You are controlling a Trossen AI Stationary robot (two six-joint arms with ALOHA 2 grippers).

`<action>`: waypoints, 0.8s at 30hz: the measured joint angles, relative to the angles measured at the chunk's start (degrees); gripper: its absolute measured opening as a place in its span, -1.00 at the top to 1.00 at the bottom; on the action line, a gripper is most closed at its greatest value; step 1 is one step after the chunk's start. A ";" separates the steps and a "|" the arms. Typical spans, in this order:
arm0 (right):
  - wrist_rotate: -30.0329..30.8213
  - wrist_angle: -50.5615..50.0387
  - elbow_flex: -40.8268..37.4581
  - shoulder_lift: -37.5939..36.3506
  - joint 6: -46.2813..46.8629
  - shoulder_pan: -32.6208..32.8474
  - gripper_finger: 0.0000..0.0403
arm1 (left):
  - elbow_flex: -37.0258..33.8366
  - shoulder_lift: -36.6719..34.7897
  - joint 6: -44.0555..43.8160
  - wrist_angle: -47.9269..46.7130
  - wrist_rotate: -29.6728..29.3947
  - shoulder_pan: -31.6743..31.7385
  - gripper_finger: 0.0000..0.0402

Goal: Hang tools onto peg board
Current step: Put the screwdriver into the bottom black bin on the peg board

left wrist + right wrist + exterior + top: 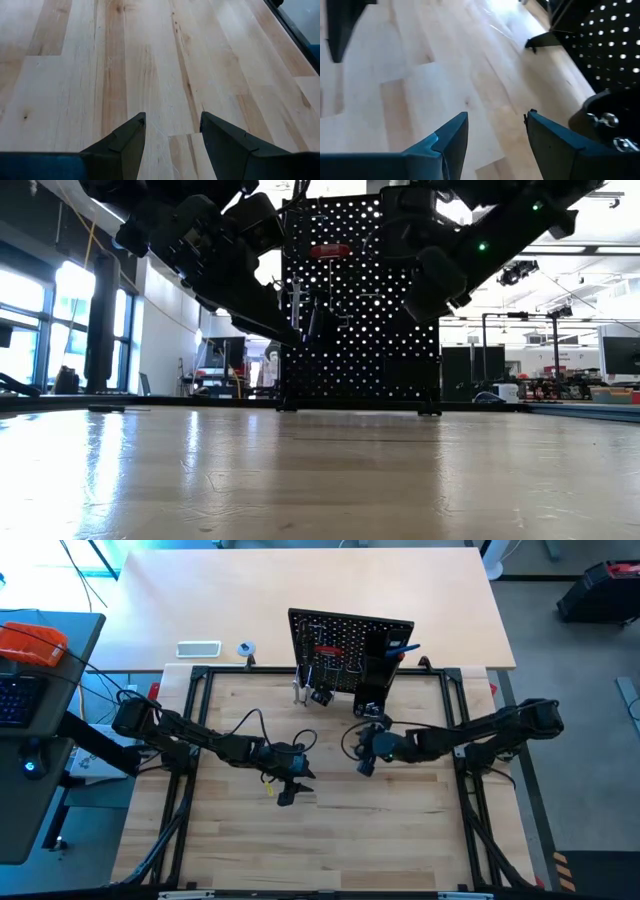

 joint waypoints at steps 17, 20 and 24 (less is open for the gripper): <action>5.64 5.77 0.00 1.36 4.73 8.20 0.03 | 0.00 0.00 0.04 0.00 0.02 0.00 0.09; 5.65 8.61 0.00 3.33 4.52 8.57 0.03 | 0.00 0.00 0.04 0.13 0.02 0.00 0.09; 4.59 11.95 0.00 6.28 4.67 8.58 0.03 | 0.00 0.00 0.04 0.47 0.02 0.00 0.09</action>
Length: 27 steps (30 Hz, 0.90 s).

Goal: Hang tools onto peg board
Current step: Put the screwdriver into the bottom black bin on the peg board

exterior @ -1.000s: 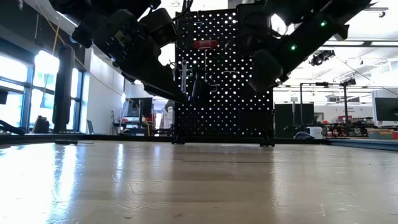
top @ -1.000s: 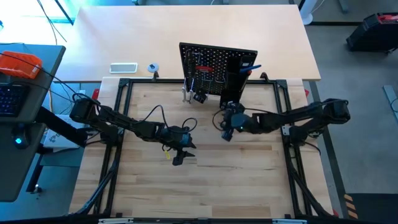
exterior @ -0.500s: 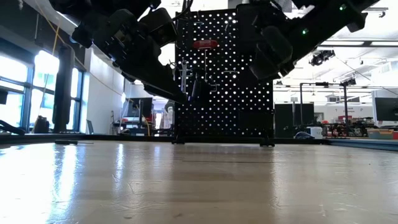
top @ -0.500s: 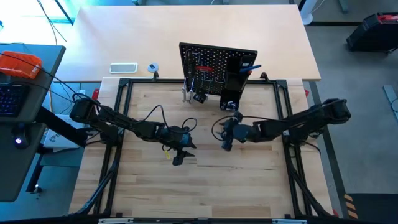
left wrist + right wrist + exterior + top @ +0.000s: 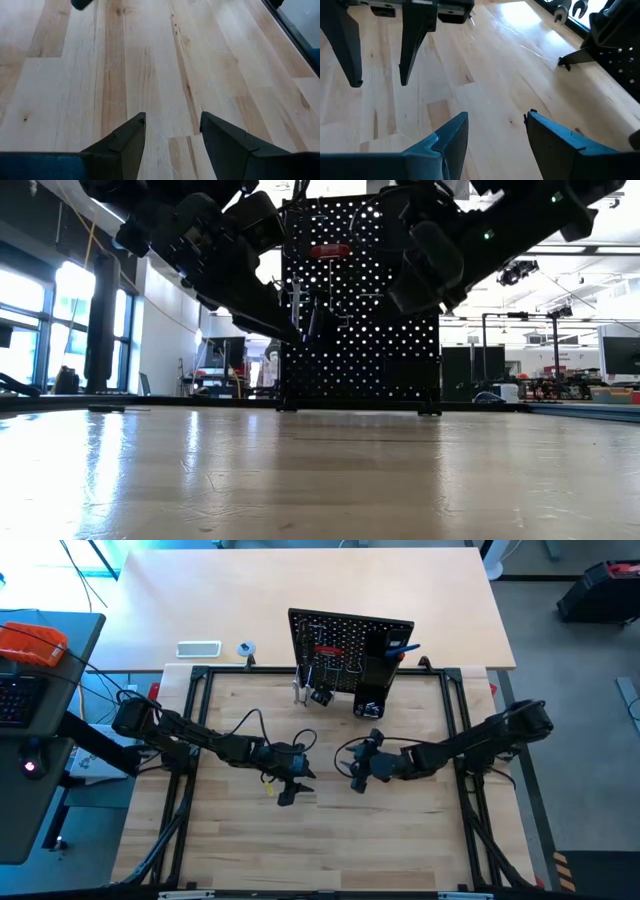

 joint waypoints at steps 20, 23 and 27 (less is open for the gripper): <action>0.15 4.69 0.04 1.74 -2.67 0.11 0.03 | 0.00 0.00 0.00 -0.02 0.00 -0.02 0.09; 0.15 4.44 0.04 1.74 -2.80 0.29 0.03 | 0.00 -0.02 0.00 -0.02 0.00 -0.02 0.09; 0.15 4.40 0.04 1.74 -2.81 0.39 0.03 | 0.00 -0.02 0.00 -0.02 0.00 -0.02 0.09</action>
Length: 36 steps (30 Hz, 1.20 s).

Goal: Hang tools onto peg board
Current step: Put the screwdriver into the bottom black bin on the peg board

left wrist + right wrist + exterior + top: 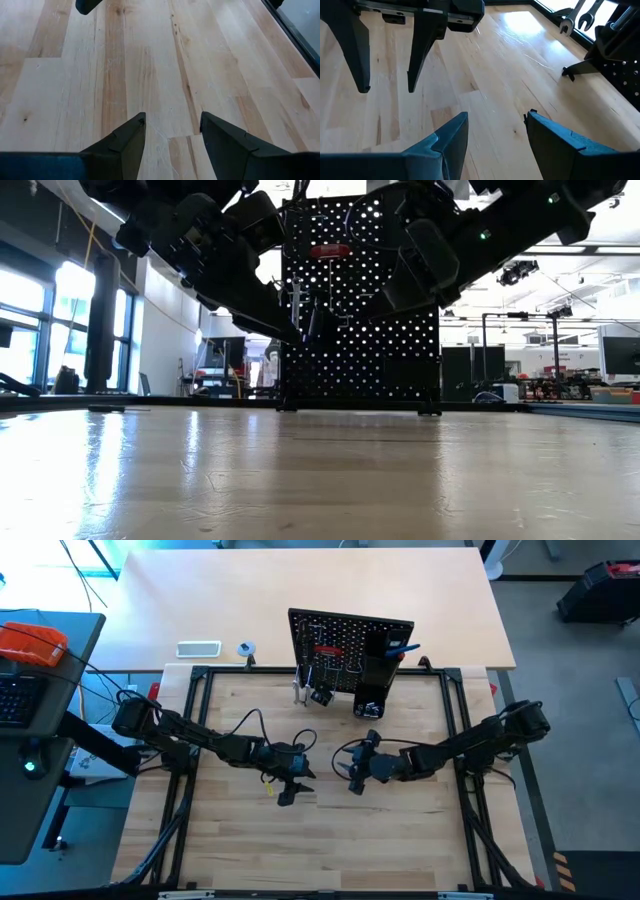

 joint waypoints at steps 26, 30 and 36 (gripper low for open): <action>-0.28 -0.84 0.02 -0.02 -0.87 0.39 0.03 | 0.02 -0.07 -8.01 7.48 -0.09 0.02 0.09; -0.42 -1.67 0.02 -0.02 -0.84 0.39 0.03 | 0.02 -0.04 -7.49 6.73 -0.03 0.19 0.09; -0.83 -2.19 0.02 -0.04 -0.86 0.39 0.03 | 0.35 -1.94 -0.97 -7.77 -10.77 3.49 0.09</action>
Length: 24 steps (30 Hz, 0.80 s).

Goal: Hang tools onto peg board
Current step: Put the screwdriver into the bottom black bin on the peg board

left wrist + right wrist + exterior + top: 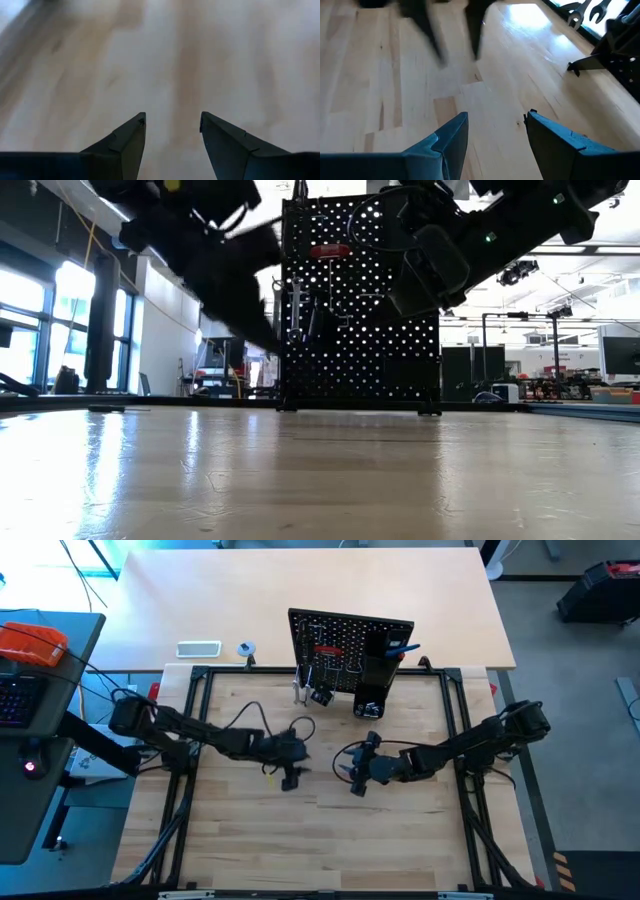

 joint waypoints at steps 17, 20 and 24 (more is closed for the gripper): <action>-2.85 -0.93 0.02 -0.01 0.24 0.00 0.03 | -8.80 -18.97 0.29 -24.84 -8.11 13.97 0.09; -3.06 -0.87 0.02 -0.01 0.21 0.00 0.03 | -9.96 -22.44 -0.89 -30.00 -8.07 16.58 0.09; -3.53 -0.85 0.02 -0.02 0.04 0.00 0.03 | -10.01 -24.47 -3.69 -38.26 -7.89 19.61 0.09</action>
